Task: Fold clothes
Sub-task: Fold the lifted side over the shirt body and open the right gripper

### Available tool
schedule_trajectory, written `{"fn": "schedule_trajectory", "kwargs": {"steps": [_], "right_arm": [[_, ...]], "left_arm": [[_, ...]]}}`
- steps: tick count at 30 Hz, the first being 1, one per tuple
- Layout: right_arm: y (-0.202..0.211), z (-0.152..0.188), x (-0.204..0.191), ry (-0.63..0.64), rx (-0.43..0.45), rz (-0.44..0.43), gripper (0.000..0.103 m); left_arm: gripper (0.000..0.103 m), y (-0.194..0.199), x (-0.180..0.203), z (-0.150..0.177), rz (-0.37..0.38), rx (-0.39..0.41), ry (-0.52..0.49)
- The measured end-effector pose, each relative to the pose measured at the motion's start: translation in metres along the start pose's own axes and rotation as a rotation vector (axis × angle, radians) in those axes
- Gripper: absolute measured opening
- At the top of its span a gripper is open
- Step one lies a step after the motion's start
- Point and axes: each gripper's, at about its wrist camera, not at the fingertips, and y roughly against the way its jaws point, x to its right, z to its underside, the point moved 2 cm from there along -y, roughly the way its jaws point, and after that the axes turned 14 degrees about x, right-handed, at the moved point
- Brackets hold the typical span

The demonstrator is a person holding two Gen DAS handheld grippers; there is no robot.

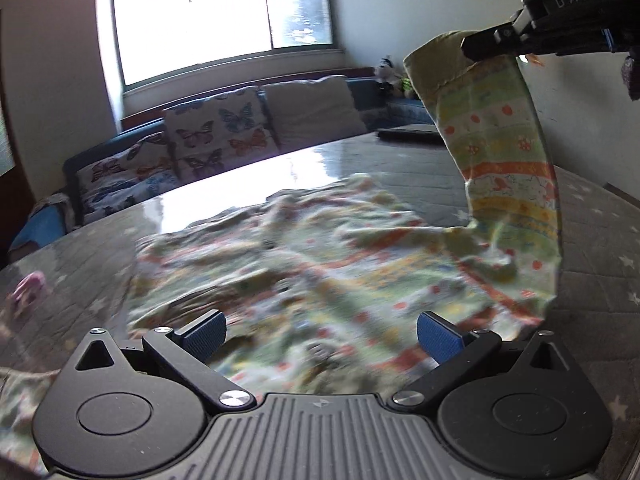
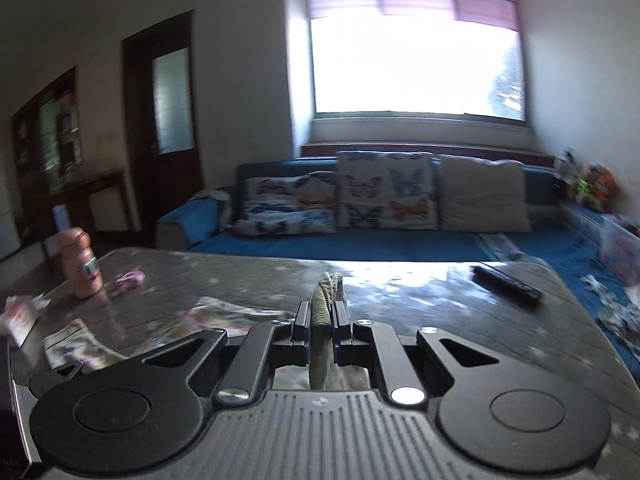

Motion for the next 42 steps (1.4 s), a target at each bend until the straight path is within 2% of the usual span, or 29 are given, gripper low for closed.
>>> {"fn": "schedule_trajectory", "kwargs": {"steps": [6,11,12,15,16,22,29,32,37,42], "right_arm": [[-0.046,0.017,-0.069,0.056,-0.07,-0.135,0.009],[-0.065,0.044,-0.108,0.061,-0.144,-0.211,0.01],[-0.065,0.049,-0.112,0.061,-0.16,-0.221,0.011],[-0.059,0.06,-0.118,0.067,-0.183,-0.253,0.025],[-0.056,0.062,-0.119,0.07,-0.183,-0.257,0.028],[-0.032,0.073,-0.09,0.087,-0.221,-0.203,0.028],[-0.012,0.125,-0.024,0.005,-0.36,-0.045,0.028],[-0.006,0.137,-0.013,-0.018,-0.38,-0.027,0.028],[-0.006,0.126,-0.011,-0.009,-0.349,-0.037,0.028],[-0.035,0.11,-0.009,-0.015,-0.287,-0.041,0.029]], "left_arm": [[0.103,0.02,-0.042,0.019,-0.104,-0.023,0.064],[0.103,0.029,-0.059,0.031,-0.148,-0.041,0.098],[0.103,0.03,-0.061,0.033,-0.153,-0.044,0.102],[0.103,0.032,-0.063,0.033,-0.158,-0.041,0.109],[0.103,0.033,-0.063,0.032,-0.158,-0.038,0.11],[0.103,0.032,-0.064,0.023,-0.16,-0.008,0.121],[0.103,0.022,-0.052,0.011,-0.107,0.015,0.112],[0.102,0.014,-0.043,0.008,-0.074,0.016,0.098],[0.094,0.003,-0.034,0.005,-0.038,0.007,0.085],[0.083,-0.008,-0.032,0.007,-0.034,-0.021,0.089]]}}
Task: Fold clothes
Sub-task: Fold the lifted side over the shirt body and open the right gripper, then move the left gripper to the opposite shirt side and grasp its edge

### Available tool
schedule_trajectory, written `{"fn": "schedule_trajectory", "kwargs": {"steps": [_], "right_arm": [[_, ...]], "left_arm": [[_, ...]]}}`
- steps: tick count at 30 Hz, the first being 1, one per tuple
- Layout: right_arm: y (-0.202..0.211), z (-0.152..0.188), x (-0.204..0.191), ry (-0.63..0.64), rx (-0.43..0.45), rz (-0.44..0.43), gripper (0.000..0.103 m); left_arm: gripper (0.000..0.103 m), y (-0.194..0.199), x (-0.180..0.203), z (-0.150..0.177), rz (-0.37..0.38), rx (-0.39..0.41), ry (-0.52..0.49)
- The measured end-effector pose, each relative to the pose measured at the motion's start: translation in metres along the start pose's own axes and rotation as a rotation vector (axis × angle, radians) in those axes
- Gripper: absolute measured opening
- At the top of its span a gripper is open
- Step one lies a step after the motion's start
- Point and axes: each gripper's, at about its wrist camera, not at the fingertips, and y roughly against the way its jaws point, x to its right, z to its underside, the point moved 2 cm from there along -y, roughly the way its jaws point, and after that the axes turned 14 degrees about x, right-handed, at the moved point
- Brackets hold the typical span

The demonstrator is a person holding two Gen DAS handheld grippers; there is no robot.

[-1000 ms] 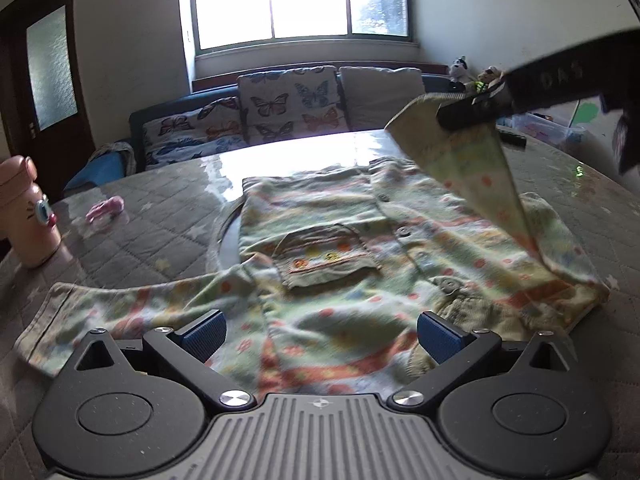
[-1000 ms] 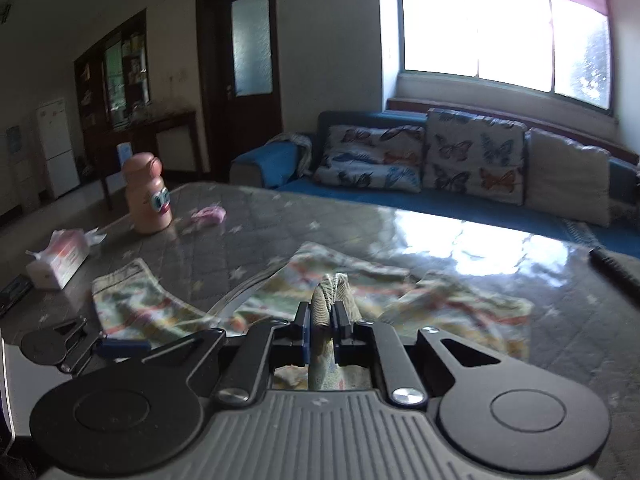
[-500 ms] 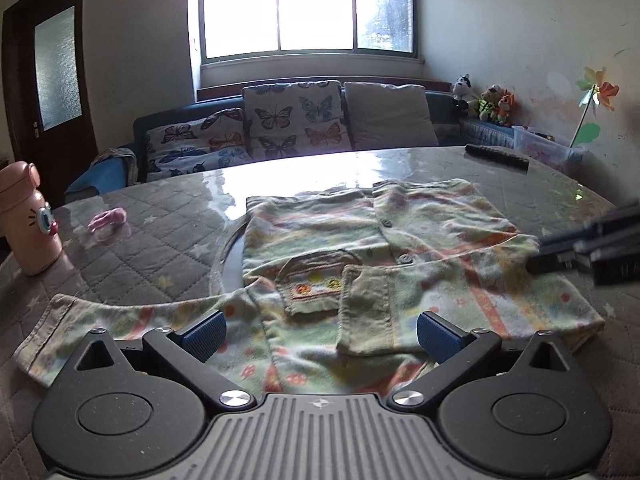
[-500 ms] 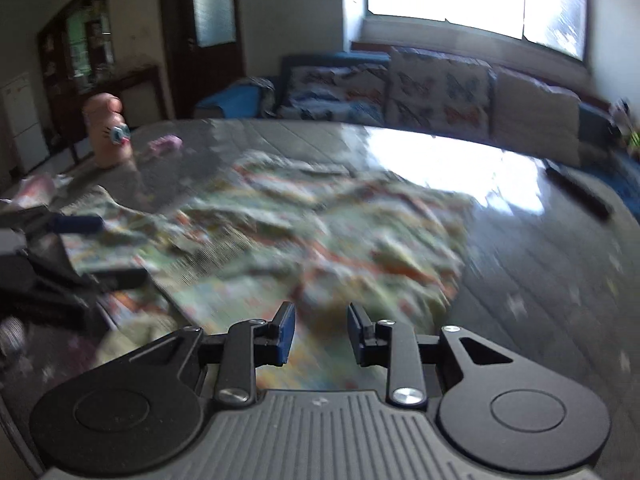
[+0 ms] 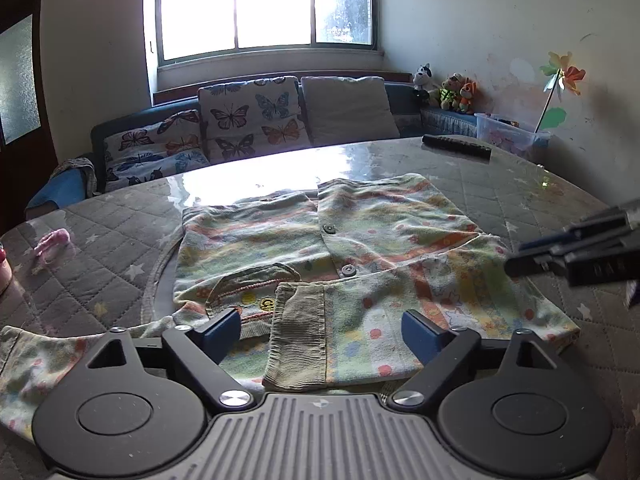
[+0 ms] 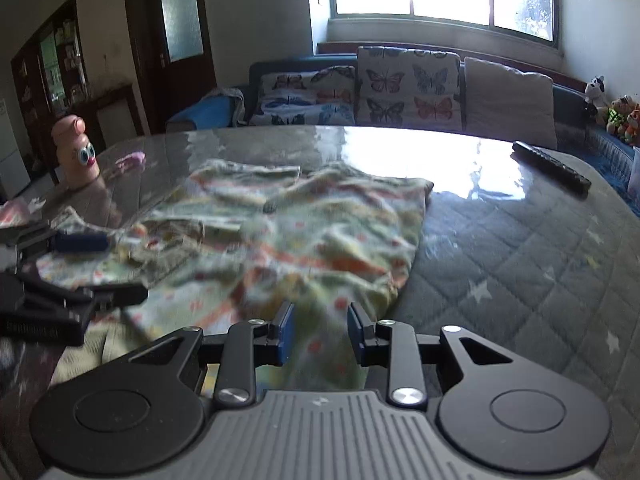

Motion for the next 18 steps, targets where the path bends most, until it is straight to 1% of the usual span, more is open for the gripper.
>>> {"fn": "schedule_trajectory", "kwargs": {"steps": [3,6,7,9,10,12,14,15,17,18], "right_arm": [[-0.021,-0.002,0.003,0.006,0.001,0.003,0.029],[-0.039,0.008,0.006,-0.004,-0.041,0.007,0.029],[-0.039,0.01,0.006,0.0,-0.038,0.004,0.03],[-0.035,0.013,0.001,0.032,-0.023,-0.003,0.036],[-0.032,0.012,-0.001,0.044,-0.019,-0.005,0.04],[-0.024,0.011,-0.005,0.059,-0.005,-0.01,0.042],[-0.016,0.011,-0.009,0.076,0.004,-0.013,0.047],[-0.013,0.011,-0.009,0.078,0.004,-0.015,0.049],[-0.007,0.013,-0.011,0.078,0.002,-0.021,0.05],[-0.003,0.014,-0.012,0.079,0.001,-0.027,0.05]], "left_arm": [[0.082,-0.006,-0.002,0.004,-0.019,-0.026,0.002],[0.082,-0.008,-0.006,0.008,-0.037,-0.04,0.006],[0.082,-0.008,-0.007,0.009,-0.042,-0.043,0.008],[0.082,-0.008,-0.011,0.01,-0.052,-0.048,0.012],[0.082,-0.009,-0.013,0.01,-0.054,-0.052,0.015],[0.081,-0.009,-0.015,0.012,-0.051,-0.06,0.02],[0.075,-0.01,-0.017,0.014,-0.045,-0.07,0.024],[0.07,-0.011,-0.017,0.015,-0.036,-0.074,0.029],[0.063,-0.011,-0.018,0.017,-0.017,-0.081,0.04],[0.056,-0.011,-0.018,0.017,-0.007,-0.084,0.047]]}}
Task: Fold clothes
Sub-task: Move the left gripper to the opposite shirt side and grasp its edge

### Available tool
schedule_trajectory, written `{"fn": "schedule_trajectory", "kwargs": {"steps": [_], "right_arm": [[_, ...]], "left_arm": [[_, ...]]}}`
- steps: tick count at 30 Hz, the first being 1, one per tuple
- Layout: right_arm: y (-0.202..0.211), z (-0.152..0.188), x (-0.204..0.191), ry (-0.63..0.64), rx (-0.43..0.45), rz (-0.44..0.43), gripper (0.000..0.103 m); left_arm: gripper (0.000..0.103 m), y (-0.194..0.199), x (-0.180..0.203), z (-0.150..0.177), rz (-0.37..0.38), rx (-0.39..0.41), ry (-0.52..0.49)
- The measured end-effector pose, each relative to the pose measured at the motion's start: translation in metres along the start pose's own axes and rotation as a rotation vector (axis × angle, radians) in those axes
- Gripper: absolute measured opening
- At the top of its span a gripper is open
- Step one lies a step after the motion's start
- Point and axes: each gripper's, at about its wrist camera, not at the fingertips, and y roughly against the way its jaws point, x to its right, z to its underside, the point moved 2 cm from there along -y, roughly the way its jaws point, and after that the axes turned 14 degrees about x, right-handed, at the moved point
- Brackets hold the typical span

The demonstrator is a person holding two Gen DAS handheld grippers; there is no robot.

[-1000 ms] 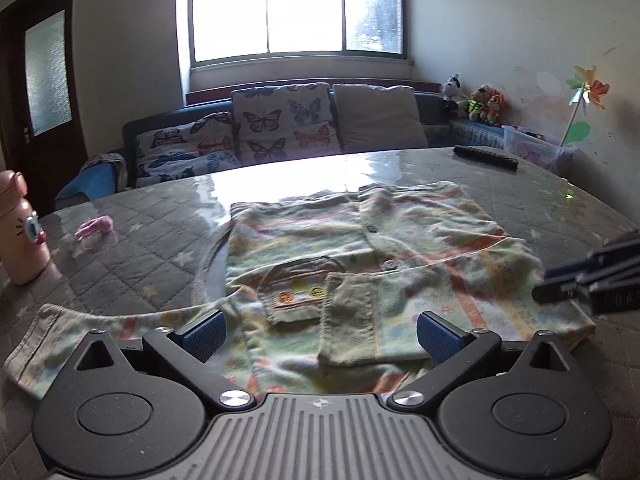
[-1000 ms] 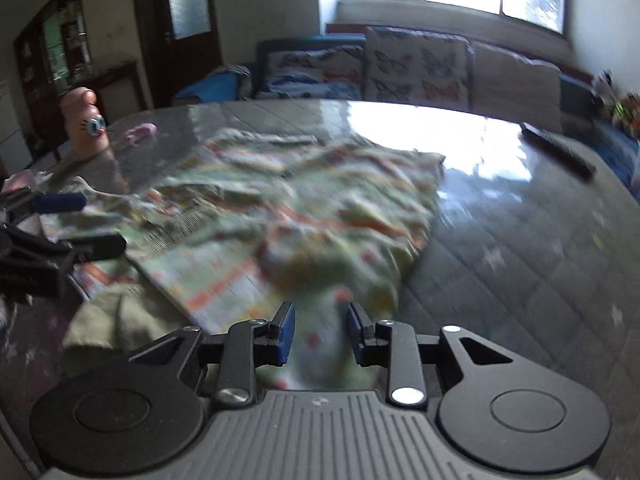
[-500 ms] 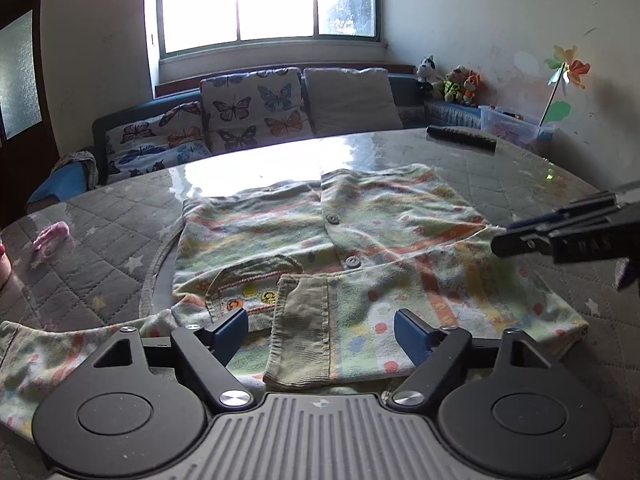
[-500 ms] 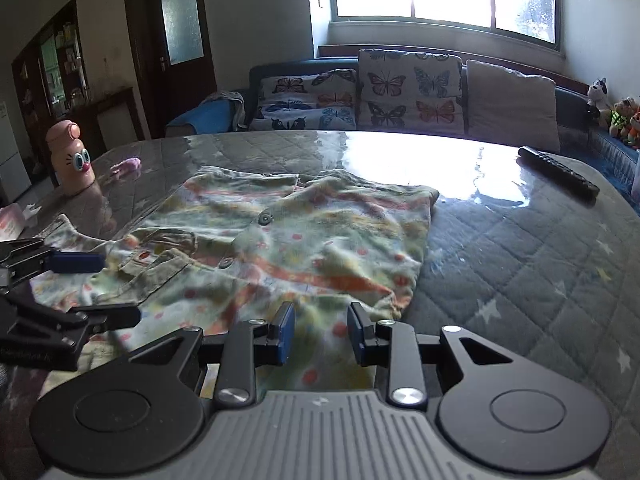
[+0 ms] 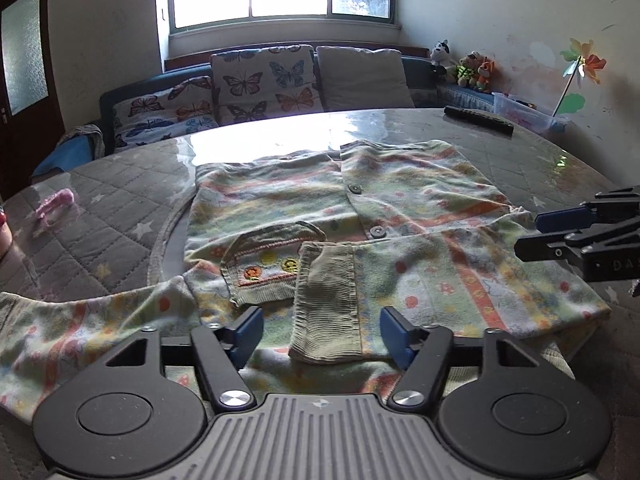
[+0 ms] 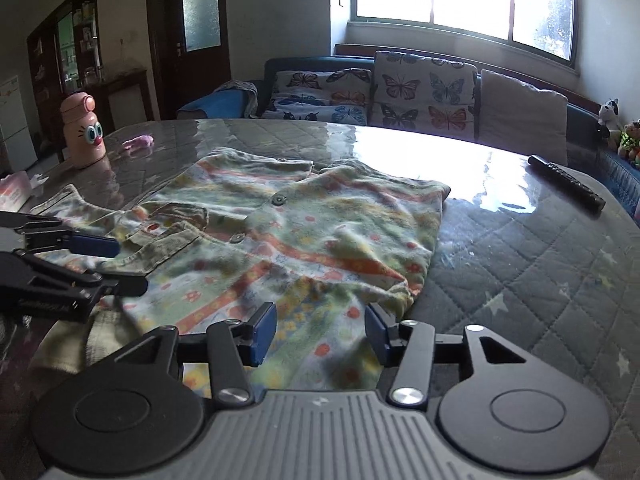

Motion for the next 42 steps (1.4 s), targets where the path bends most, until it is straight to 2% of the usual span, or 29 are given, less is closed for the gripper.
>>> {"fn": "schedule_trajectory", "kwargs": {"steps": [1,5,6,7,10,12,14,16,19,23,24,26,28,34,38,41,42], "right_arm": [[0.004,0.001,-0.001,0.0,-0.001,-0.006,0.05],[0.021,0.007,-0.01,0.01,-0.021,-0.06,0.05],[0.025,0.009,-0.013,0.012,-0.026,-0.075,0.05],[0.03,0.011,-0.016,0.018,-0.032,-0.09,0.05],[0.035,0.021,-0.026,0.086,-0.043,-0.093,0.047],[0.037,0.025,-0.03,0.121,-0.048,-0.077,0.043],[0.041,0.025,-0.029,0.113,-0.051,-0.081,0.017],[0.044,0.025,-0.029,0.117,-0.054,-0.08,0.013],[0.046,0.027,-0.024,0.116,-0.065,-0.093,0.013],[0.047,0.029,-0.022,0.12,-0.085,-0.108,0.016],[0.049,0.027,-0.021,0.119,-0.077,-0.112,0.017],[0.052,0.018,-0.018,0.103,-0.05,-0.11,0.03],[0.05,0.011,-0.013,0.094,-0.025,-0.09,0.031],[0.012,-0.007,0.013,0.005,0.018,-0.013,0.031],[-0.018,-0.004,0.021,-0.018,-0.013,0.02,0.031],[-0.023,0.002,0.02,-0.02,-0.027,0.027,0.034],[-0.022,0.002,0.018,-0.014,-0.023,0.027,0.036]], "left_arm": [[0.048,0.0,0.0,0.0,0.01,-0.003,0.007],[0.028,0.001,-0.001,0.0,0.027,0.005,0.01],[0.014,0.003,-0.002,-0.002,0.031,0.012,0.019],[0.006,0.004,-0.003,-0.004,0.03,0.016,0.025],[0.0,0.01,-0.004,-0.011,0.032,0.034,0.042],[0.0,0.018,-0.002,-0.016,0.036,0.058,0.043],[0.0,0.028,0.0,-0.022,0.036,0.083,0.045],[0.0,0.039,0.002,-0.028,0.04,0.105,0.055],[0.0,0.041,0.0,-0.024,0.019,0.097,0.043],[0.001,0.031,-0.005,-0.012,0.0,0.042,0.044],[0.002,0.03,-0.004,-0.011,0.001,0.04,0.04],[0.003,0.029,-0.002,-0.012,0.011,0.047,0.036],[0.004,0.027,0.002,-0.013,0.026,0.051,0.031],[0.006,0.016,0.013,-0.007,0.056,0.022,0.012],[0.006,0.013,0.01,0.001,0.05,-0.004,0.016],[0.014,0.02,0.004,0.001,0.039,0.007,0.025],[0.02,0.023,0.001,0.001,0.032,0.013,0.032]]}}
